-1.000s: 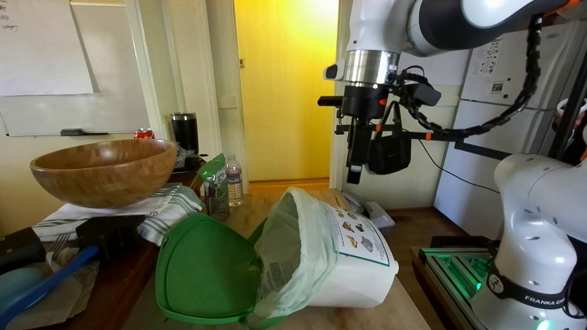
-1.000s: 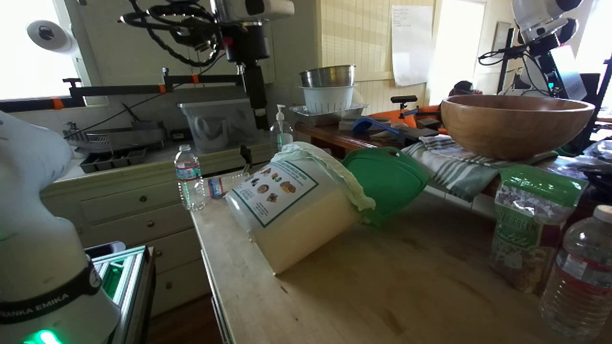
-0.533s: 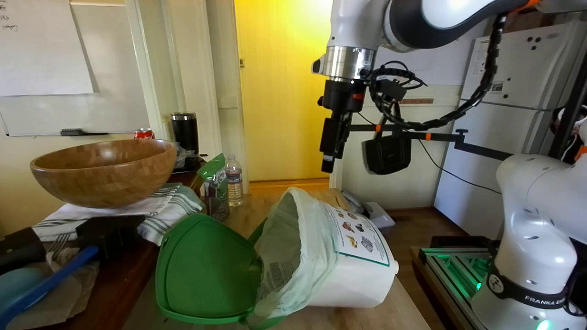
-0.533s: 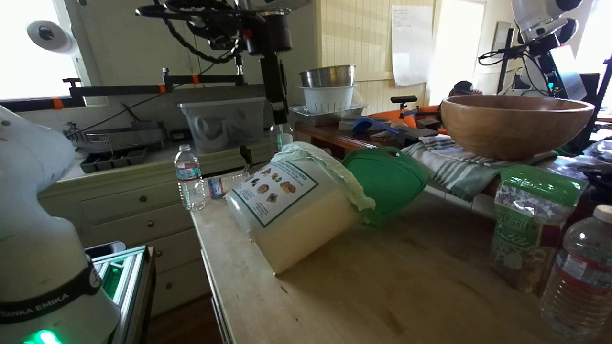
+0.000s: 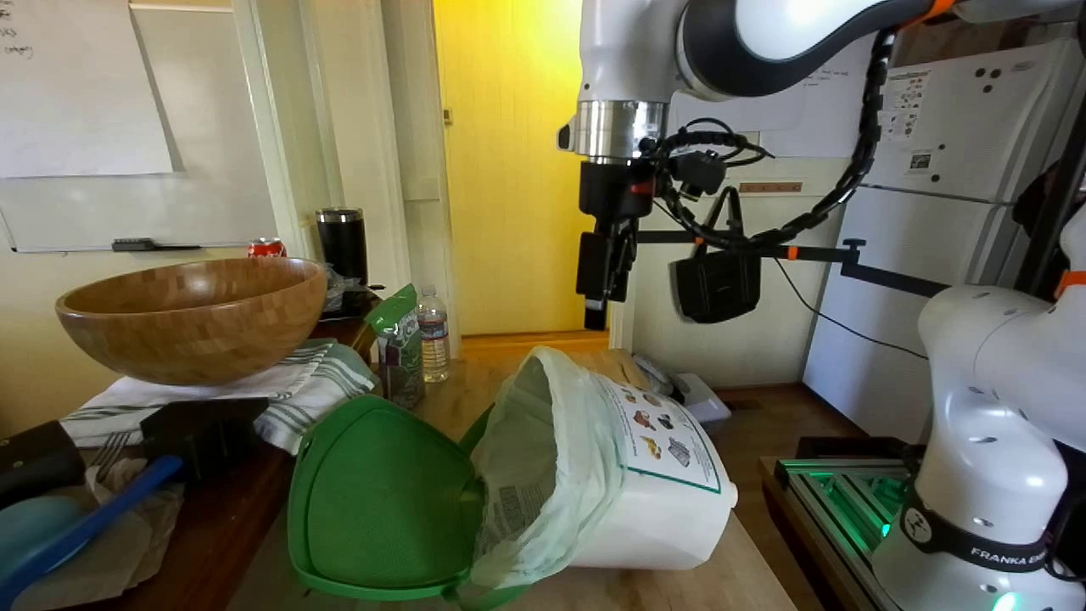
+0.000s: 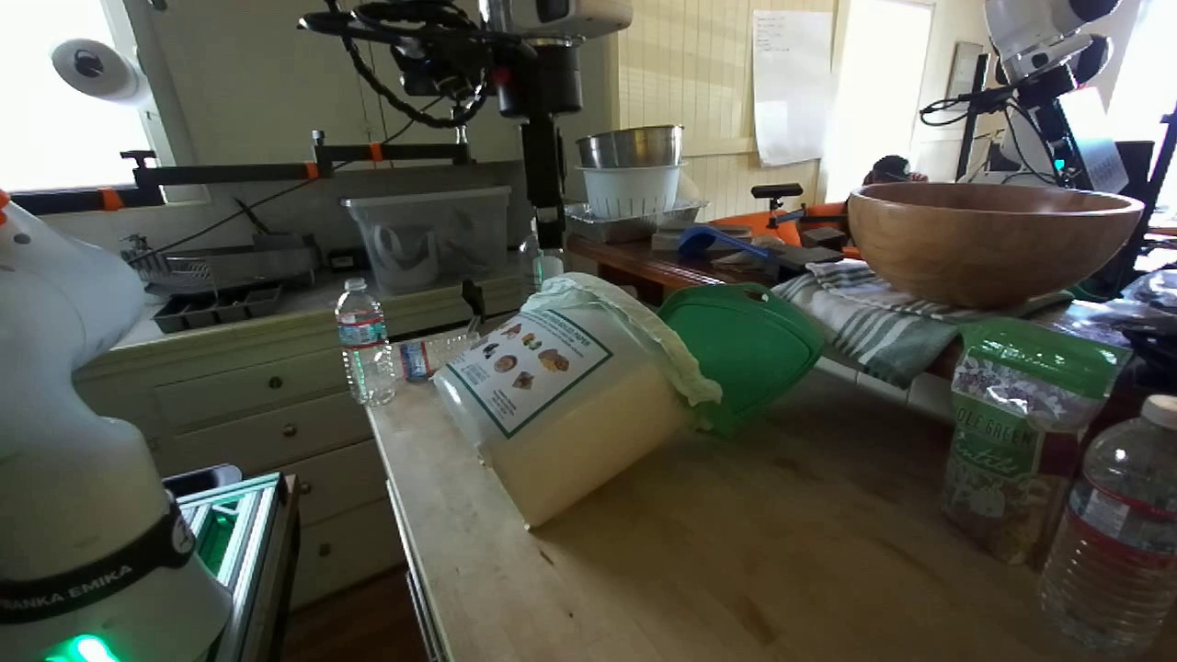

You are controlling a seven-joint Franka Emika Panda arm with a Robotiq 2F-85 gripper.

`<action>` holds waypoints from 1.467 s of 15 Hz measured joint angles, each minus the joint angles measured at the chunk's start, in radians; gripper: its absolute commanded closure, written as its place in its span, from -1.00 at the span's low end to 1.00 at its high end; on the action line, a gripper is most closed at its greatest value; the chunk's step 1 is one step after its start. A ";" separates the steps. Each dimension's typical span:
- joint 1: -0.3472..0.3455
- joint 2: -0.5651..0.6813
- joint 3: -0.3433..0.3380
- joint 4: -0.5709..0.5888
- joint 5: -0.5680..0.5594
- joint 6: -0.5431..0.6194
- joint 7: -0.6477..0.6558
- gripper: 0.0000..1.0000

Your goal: Put the bin in an upright position

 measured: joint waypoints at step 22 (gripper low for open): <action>-0.011 0.275 -0.005 0.129 0.071 0.071 0.485 -1.00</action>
